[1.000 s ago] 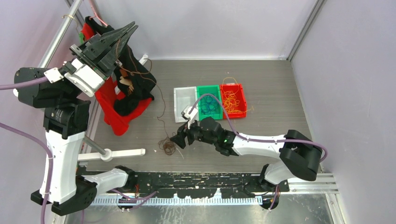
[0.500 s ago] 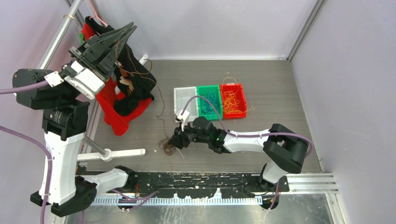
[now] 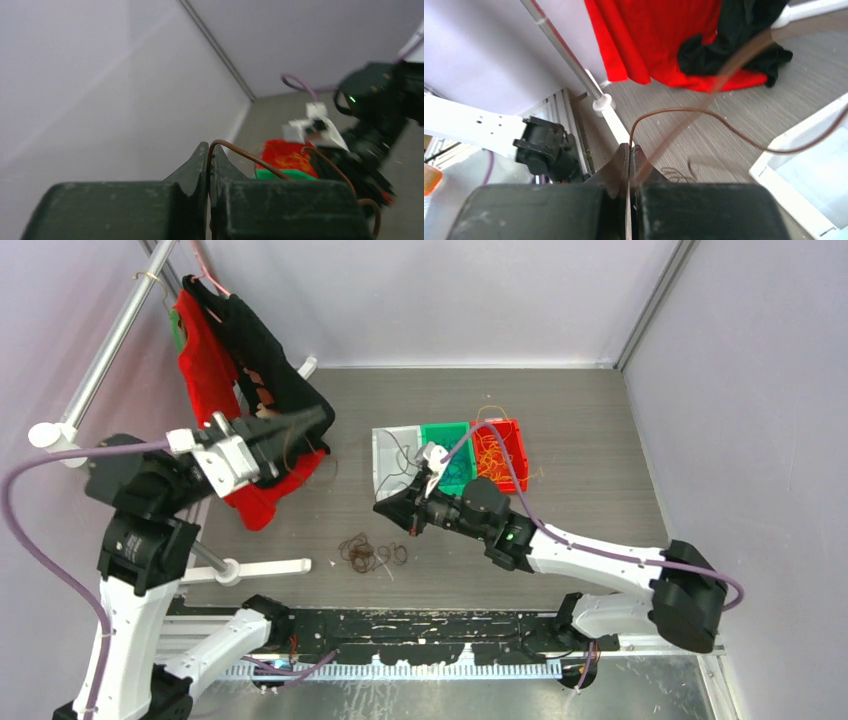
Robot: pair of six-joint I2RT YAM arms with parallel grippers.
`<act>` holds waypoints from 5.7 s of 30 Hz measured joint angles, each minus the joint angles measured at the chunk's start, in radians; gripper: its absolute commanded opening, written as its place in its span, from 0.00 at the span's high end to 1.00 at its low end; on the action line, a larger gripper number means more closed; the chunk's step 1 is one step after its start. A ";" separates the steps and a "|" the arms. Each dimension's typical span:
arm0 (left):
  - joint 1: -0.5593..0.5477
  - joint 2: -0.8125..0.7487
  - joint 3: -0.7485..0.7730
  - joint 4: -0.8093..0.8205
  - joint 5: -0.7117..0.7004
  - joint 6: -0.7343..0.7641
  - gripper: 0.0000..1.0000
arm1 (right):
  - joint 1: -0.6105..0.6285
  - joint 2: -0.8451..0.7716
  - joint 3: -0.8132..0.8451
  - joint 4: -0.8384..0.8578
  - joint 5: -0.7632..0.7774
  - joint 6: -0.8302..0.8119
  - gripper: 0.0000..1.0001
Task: Untangle the cables
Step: Untie the cable, then place the cable in the bin, then untie the cable.
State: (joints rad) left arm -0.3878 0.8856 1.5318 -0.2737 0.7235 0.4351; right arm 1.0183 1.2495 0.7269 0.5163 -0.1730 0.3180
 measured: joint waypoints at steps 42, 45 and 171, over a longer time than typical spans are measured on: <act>-0.051 0.570 -0.232 -0.259 -0.176 -0.209 0.80 | -0.351 0.207 0.290 -0.334 -0.021 0.272 0.99; -0.051 0.631 -0.212 -0.255 -0.210 -0.182 0.56 | -0.355 0.246 0.322 -0.352 0.004 0.262 0.99; 0.309 -0.132 -0.620 -0.312 0.393 -0.491 1.00 | -0.027 0.155 0.603 -0.456 -0.213 0.396 0.86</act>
State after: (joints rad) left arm -0.0784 0.7536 0.9115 -0.5854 1.1164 -0.0563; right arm 0.9909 1.4044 1.3296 0.0605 -0.3862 0.7139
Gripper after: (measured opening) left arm 0.035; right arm 0.047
